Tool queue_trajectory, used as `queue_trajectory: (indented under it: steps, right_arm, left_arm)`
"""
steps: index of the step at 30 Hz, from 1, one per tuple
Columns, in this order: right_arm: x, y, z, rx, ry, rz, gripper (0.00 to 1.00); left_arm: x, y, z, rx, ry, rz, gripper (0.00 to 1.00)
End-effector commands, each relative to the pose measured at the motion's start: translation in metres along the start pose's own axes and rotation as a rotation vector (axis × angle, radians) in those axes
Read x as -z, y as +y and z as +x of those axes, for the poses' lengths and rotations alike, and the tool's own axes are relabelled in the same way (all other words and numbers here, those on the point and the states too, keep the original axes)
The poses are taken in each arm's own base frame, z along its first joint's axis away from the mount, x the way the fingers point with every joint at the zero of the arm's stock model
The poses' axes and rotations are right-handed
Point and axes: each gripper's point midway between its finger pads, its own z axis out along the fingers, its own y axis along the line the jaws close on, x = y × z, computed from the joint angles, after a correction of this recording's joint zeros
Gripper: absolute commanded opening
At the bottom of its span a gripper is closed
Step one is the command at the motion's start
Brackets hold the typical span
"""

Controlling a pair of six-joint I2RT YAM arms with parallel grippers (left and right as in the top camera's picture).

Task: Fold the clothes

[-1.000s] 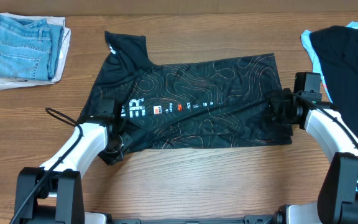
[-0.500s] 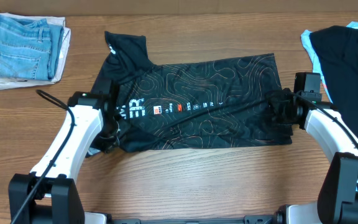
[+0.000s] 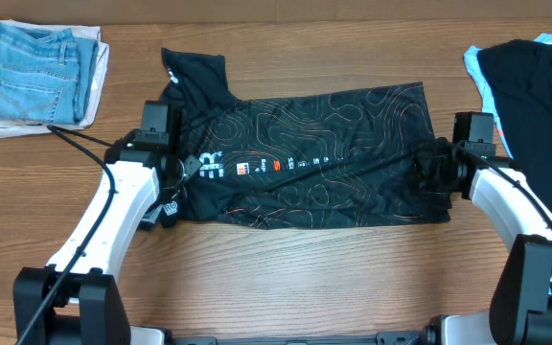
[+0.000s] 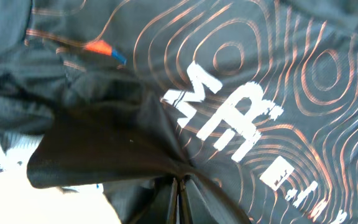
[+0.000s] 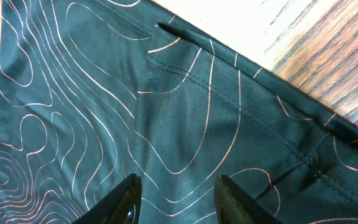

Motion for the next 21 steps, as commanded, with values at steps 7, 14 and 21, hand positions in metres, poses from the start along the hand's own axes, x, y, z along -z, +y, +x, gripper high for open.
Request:
queue_trajectory:
  steps: [7, 14, 21]
  right_arm:
    - [0.003, 0.007, -0.004, 0.007, -0.007, -0.008, 0.42]
    - [0.003, 0.004, -0.002, 0.005, 0.002, 0.003, 0.39]
    - [0.003, 0.005, 0.0, 0.005, 0.011, -0.003, 0.39]
  left_arm:
    - [-0.048, 0.0, -0.027, -0.042, -0.115, -0.1, 0.04]
    - [-0.069, -0.003, -0.04, -0.11, -0.177, -0.127, 0.14]
    - [-0.057, 0.002, -0.038, -0.256, -0.127, -0.18, 0.64]
